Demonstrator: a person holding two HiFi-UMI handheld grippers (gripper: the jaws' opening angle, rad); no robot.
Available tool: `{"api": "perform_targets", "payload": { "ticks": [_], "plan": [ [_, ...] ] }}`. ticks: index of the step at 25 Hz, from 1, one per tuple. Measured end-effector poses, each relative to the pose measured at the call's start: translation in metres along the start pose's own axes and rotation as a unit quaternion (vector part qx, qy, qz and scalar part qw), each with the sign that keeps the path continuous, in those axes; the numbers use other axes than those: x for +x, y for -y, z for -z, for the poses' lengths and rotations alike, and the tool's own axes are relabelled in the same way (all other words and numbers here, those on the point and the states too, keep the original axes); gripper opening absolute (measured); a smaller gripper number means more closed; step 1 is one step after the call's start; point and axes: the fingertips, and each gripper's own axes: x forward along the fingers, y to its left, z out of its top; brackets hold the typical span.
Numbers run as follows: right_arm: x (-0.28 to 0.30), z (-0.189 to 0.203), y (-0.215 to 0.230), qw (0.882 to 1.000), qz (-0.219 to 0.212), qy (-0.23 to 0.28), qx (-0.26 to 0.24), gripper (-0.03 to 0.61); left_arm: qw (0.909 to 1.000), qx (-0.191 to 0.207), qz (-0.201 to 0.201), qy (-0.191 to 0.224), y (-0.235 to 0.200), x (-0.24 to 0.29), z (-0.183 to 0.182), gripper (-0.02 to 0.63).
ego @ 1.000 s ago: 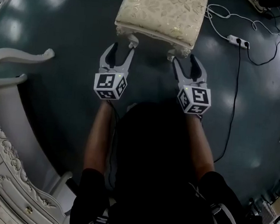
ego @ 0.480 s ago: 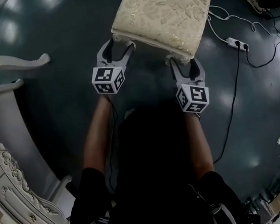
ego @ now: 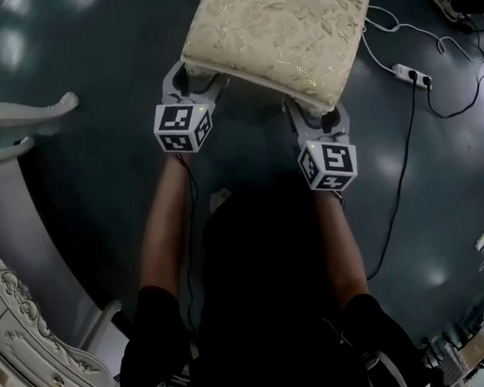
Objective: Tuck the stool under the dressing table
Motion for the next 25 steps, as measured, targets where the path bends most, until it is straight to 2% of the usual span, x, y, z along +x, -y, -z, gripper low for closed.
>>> {"api": "perform_targets", "payload": {
  "ticks": [2,4,9,15,25],
  "plan": [
    [0.003,-0.002,-0.002,1.000,-0.006,0.002,-0.006,0.326,1.0000,0.000,-0.001,0.008,0.000,0.004,-0.006,0.320],
    [0.003,-0.002,-0.004,1.000,-0.012,0.003,-0.009,0.292,0.9998,0.007,-0.003,0.017,-0.001,0.004,-0.008,0.306],
    [0.002,-0.003,-0.003,1.000,-0.016,0.004,-0.021,0.281,0.9990,0.038,-0.008,0.022,0.000,0.002,-0.008,0.273],
    [-0.008,-0.007,-0.003,0.999,-0.026,-0.003,-0.041,0.269,0.9981,0.054,-0.019,0.023,0.009,-0.015,-0.009,0.255],
    [-0.026,-0.053,-0.024,0.996,-0.077,0.033,-0.034,0.262,0.9939,0.064,-0.066,0.060,0.010,-0.062,-0.050,0.249]
  ]
}}
